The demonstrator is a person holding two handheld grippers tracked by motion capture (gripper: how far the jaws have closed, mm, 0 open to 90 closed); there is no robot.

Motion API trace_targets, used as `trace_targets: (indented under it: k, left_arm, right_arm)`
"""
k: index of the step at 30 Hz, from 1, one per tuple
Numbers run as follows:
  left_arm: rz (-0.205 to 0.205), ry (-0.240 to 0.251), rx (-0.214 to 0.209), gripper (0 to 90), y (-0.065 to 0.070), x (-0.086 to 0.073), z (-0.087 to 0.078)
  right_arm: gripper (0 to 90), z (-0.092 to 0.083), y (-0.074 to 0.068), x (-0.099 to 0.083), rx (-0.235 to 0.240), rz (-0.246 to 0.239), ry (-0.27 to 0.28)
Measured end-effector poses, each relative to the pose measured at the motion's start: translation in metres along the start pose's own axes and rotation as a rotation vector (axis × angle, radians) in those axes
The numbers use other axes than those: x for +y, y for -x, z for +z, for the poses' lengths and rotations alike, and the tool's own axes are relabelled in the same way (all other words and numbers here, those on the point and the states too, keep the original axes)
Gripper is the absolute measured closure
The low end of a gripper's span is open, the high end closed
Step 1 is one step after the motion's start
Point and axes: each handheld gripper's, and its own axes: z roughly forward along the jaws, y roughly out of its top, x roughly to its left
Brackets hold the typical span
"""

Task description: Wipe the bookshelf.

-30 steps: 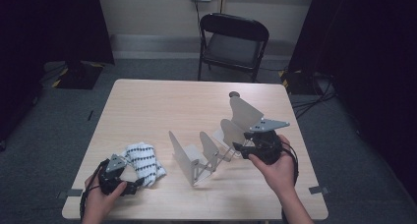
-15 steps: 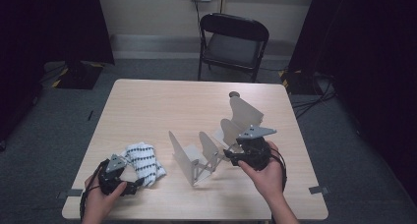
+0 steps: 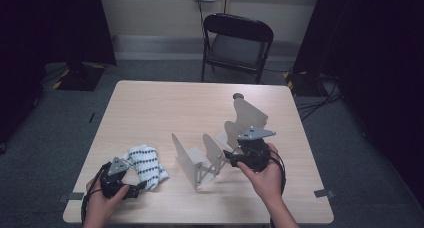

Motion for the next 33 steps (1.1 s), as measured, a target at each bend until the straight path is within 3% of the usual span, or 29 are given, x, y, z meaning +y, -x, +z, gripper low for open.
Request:
trace_targets:
  k: [3, 12, 26, 33]
  left_arm:
    - [0.0, -0.001, 0.0, 2.2, 0.0, 0.0, 0.0]
    - [0.0, 0.0, 0.0, 2.2, 0.0, 0.0, 0.0]
    - [0.0, -0.001, 0.002, 2.2, 0.0, 0.0, 0.0]
    - [0.0, -0.001, 0.002, 2.2, 0.0, 0.0, 0.0]
  right_arm:
    - [38.4, 0.004, 0.0, -0.002, -0.028, -0.011, -0.022]
    - [40.1, 0.009, -0.002, -0.004, -0.042, 0.001, -0.021]
    - [41.8, 0.001, 0.004, -0.007, -0.04, -0.004, -0.032]
    - [41.6, -0.003, 0.011, -0.01, -0.047, 0.025, -0.024]
